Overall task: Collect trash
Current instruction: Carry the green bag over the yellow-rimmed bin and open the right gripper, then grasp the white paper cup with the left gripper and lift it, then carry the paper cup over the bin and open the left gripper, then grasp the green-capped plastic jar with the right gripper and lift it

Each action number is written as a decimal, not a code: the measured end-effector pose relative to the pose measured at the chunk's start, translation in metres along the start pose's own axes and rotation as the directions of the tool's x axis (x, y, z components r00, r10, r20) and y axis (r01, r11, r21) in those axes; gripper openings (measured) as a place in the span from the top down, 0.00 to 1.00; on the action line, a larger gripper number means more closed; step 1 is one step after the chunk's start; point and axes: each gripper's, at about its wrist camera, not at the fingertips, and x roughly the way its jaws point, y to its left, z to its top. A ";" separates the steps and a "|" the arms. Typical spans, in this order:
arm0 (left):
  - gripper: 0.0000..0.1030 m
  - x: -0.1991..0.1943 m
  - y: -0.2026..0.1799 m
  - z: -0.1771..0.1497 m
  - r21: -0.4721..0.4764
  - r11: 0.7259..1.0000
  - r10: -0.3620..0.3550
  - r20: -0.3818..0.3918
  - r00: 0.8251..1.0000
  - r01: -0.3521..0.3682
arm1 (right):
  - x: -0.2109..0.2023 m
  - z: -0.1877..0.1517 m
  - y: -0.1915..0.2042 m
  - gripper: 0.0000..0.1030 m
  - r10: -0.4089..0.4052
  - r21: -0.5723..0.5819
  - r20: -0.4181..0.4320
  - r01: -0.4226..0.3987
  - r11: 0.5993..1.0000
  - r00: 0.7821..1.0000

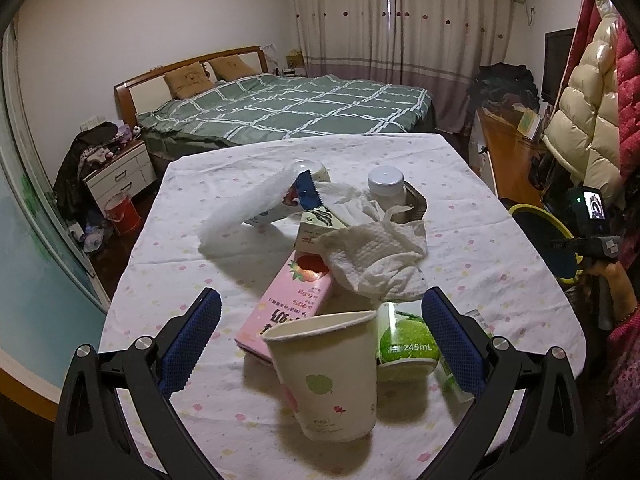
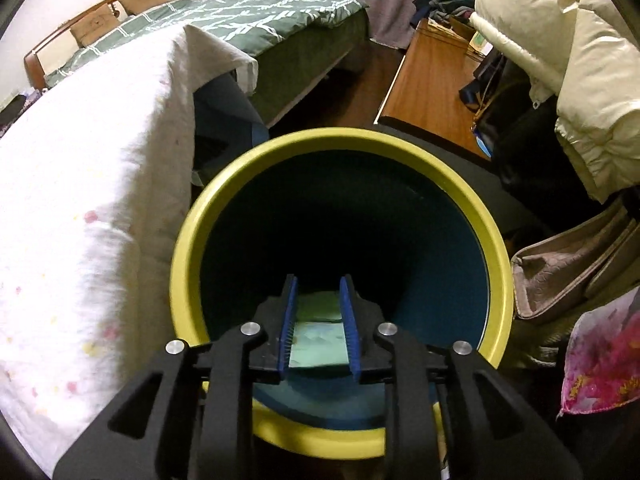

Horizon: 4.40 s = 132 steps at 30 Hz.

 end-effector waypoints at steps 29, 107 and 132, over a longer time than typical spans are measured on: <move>0.26 0.045 -0.006 -0.054 -0.024 0.997 -0.075 -0.203 0.976 0.071 | -0.039 -0.013 0.023 0.70 0.076 -0.021 0.067 -0.074 0.997 0.995; 0.05 0.019 -0.172 0.110 0.171 0.917 -0.372 0.035 0.928 0.361 | -0.129 -0.094 0.004 0.33 0.128 -0.051 0.194 -0.120 0.991 0.973; 0.05 -0.043 0.062 0.003 -0.175 0.978 -0.092 0.127 0.988 0.114 | -0.174 -0.160 0.233 0.34 0.449 -0.389 0.038 -0.400 0.830 0.893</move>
